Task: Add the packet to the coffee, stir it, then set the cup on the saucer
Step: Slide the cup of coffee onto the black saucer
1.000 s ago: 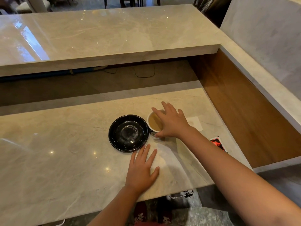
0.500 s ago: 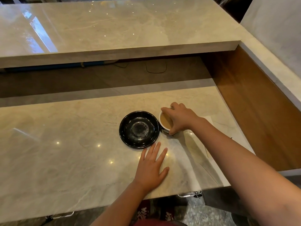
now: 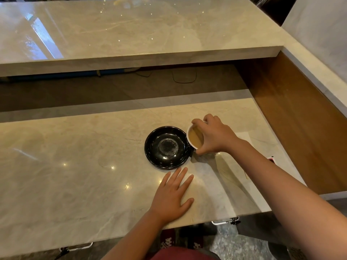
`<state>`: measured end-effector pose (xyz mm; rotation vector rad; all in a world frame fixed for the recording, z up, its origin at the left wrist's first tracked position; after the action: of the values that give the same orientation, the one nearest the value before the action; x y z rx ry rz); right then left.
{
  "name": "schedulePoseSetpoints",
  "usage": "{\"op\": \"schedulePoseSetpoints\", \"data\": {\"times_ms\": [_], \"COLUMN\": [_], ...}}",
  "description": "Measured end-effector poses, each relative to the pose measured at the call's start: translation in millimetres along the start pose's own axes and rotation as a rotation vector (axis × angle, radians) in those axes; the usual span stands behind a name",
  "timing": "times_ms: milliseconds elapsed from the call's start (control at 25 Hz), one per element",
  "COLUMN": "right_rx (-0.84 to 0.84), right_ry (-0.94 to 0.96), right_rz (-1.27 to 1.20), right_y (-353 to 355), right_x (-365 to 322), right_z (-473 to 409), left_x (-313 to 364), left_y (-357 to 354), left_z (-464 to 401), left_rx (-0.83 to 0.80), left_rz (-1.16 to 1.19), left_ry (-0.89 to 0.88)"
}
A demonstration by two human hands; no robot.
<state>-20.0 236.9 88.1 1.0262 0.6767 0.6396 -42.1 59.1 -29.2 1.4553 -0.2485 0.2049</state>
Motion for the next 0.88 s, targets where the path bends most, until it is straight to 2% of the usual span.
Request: {"op": "schedulePoseSetpoints", "data": {"times_ms": [200,400,880], "right_rx": [0.014,-0.024,-0.118], "right_ry": [0.109,0.193,0.224], "right_rz": [0.046,0.072,0.168], "right_y": [19.9,10.6,-21.3], "right_x": [-46.5,-84.4,-100.4], "right_z": [-6.3,-22.5,-54.7], "left_x": [-1.0,-1.4,-1.4], "left_y": [-0.3,0.8,1.3], "left_z": [1.0,0.8,1.7], "left_rx": [0.005,0.015,0.021], "left_rz": [0.011,0.025,0.055], "left_ry": [0.005,-0.015,-0.021]}}
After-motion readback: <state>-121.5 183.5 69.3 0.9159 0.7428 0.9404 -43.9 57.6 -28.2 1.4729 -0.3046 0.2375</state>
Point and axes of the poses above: each hand's wrist, its own z-axis away from the middle knuckle, its own y-axis out of the back of the hand, x = y × z, the point moved 8 cm from there along -z, towards the middle knuckle, and after that the axes turned 9 degrees about -x, right-handed, at the moved point
